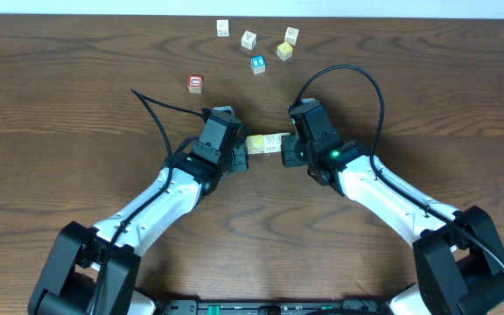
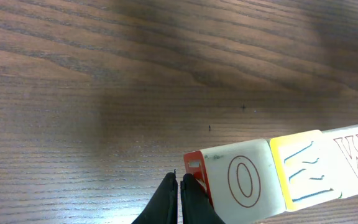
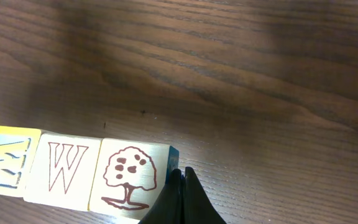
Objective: Lift 4 blocks
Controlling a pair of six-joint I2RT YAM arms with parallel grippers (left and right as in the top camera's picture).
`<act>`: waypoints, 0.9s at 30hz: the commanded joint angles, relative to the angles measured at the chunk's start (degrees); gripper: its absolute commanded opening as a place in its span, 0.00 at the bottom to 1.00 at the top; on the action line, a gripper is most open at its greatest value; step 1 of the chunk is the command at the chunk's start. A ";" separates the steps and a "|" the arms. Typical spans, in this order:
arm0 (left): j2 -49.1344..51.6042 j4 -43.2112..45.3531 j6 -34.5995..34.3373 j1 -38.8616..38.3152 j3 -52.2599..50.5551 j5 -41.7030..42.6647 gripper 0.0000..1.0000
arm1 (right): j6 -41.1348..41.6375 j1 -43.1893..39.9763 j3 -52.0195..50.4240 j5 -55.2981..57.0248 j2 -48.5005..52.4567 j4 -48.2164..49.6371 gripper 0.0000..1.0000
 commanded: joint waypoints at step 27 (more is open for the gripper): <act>1.81 3.80 -1.20 -2.91 1.46 14.69 0.07 | 0.46 5.27 1.99 -16.68 4.26 2.38 0.01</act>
